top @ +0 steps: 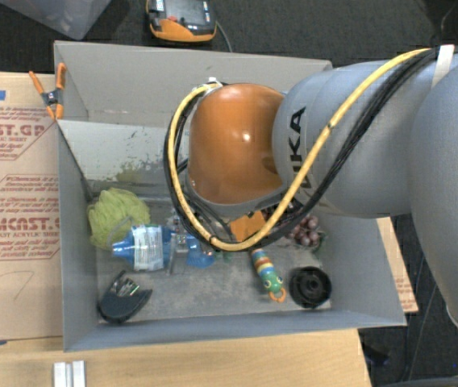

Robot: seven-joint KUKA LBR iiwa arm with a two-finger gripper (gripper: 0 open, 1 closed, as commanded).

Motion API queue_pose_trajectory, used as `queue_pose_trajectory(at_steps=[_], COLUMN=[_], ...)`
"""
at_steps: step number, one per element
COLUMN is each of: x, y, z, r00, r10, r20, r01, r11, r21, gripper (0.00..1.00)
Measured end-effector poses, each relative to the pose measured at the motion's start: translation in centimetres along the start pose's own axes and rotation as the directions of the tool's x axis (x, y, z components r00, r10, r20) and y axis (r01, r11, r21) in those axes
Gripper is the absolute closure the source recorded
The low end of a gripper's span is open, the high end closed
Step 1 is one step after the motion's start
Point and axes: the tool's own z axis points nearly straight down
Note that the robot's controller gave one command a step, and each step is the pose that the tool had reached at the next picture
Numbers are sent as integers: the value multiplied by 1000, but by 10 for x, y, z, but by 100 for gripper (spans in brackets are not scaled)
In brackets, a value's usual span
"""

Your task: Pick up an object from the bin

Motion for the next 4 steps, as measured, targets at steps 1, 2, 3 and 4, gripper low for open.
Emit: queue_pose_trajectory(at_steps=[1,2,3,4], x=[0,-6,-9,-10], y=[0,-3,0,7], z=[0,-98,-143,-134], r00=[1000,1000,1000,1000], r10=[0,-5,-6,25], r20=[0,-2,2,2], r01=[0,5,6,-25], r11=[1000,1000,1000,1000], r21=[0,0,0,-1], gripper=[0,0,0,0])
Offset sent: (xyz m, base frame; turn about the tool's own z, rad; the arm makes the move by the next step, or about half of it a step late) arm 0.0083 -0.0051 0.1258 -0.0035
